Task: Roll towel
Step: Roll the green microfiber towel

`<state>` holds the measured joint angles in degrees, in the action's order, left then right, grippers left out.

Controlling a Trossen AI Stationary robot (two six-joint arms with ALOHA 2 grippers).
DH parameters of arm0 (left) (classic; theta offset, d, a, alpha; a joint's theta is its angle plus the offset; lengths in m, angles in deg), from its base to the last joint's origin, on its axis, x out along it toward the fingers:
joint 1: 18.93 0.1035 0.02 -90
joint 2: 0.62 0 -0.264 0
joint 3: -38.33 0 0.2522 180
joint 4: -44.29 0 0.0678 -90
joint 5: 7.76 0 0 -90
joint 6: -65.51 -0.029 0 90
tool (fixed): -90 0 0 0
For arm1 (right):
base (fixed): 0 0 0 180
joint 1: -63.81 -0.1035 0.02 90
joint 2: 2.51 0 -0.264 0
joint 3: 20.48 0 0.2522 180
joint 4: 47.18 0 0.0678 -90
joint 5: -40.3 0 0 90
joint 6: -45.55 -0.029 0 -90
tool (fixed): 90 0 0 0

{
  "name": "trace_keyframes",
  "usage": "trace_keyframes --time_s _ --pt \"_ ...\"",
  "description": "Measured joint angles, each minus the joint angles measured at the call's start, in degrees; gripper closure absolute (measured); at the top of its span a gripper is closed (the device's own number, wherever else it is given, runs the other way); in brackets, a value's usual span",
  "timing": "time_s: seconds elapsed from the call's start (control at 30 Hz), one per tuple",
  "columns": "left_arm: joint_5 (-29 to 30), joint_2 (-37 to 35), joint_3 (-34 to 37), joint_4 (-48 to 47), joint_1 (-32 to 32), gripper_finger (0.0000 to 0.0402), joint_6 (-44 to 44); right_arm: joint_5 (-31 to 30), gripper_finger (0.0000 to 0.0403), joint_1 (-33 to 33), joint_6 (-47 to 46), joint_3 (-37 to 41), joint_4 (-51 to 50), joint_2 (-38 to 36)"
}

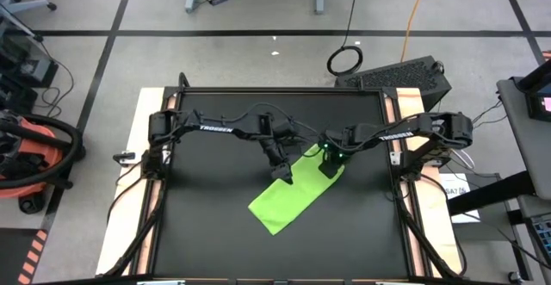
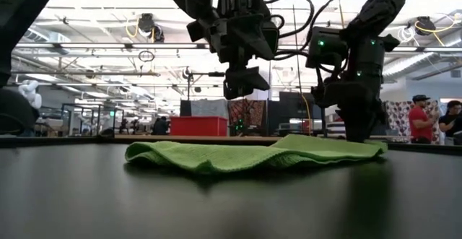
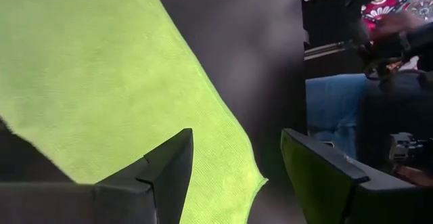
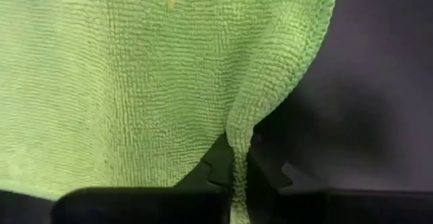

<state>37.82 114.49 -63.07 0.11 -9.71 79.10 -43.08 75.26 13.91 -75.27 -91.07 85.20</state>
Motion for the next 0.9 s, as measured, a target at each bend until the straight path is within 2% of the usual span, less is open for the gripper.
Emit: trace_keyframes --time_s 0.13,0.43,0.6,0.77,0.9 --pt "-2.60 -0.64 -0.44 -0.70 1.05 0.0171 0.98 0.54 0.0396 0.00 1.11 -1.34 -2.10 0.17" --pt "-2.46 -6.27 -4.79 -0.70 1.97 0.0171 1.10 3.30 0.0401 0.00 3.59 -2.48 -4.13 0.15" --pt "-2.29 -8.68 -5.38 1.28 1.86 0.0171 8.90 5.94 0.0402 0.01 4.26 -2.52 -4.16 -0.03" --pt "-1.54 -8.35 -5.31 5.21 1.92 0.0171 11.51 5.96 0.0402 -0.09 4.88 -2.55 -4.43 -0.98" --pt "1.73 -8.03 -5.31 5.90 1.81 0.0171 11.51 5.92 0.0402 -0.07 4.89 -2.57 -4.91 -2.05"
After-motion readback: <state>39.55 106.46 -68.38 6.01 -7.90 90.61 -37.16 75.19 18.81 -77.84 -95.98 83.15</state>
